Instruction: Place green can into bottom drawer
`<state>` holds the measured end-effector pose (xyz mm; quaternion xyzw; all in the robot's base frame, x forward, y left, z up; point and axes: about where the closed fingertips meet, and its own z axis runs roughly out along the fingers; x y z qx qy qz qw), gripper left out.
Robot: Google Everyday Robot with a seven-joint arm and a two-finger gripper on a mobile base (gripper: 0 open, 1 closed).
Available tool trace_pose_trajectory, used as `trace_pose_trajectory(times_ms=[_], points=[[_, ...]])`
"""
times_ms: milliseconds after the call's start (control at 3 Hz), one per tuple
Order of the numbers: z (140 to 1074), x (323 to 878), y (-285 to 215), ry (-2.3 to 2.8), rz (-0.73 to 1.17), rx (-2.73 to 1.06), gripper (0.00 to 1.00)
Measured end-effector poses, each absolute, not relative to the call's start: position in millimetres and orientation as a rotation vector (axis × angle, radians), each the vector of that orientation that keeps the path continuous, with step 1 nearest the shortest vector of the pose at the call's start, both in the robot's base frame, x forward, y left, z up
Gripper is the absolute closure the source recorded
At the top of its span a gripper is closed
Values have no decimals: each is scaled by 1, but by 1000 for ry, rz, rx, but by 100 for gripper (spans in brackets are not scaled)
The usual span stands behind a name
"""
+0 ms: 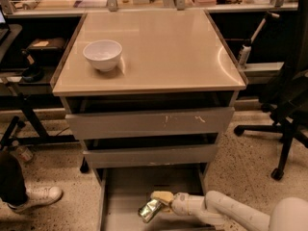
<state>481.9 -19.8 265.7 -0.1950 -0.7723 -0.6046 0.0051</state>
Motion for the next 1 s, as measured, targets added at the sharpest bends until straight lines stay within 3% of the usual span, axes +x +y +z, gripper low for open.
trace_pose_trajectory(times_ms=[1000], points=[[226, 527, -19, -2568, -1847, -846, 100]])
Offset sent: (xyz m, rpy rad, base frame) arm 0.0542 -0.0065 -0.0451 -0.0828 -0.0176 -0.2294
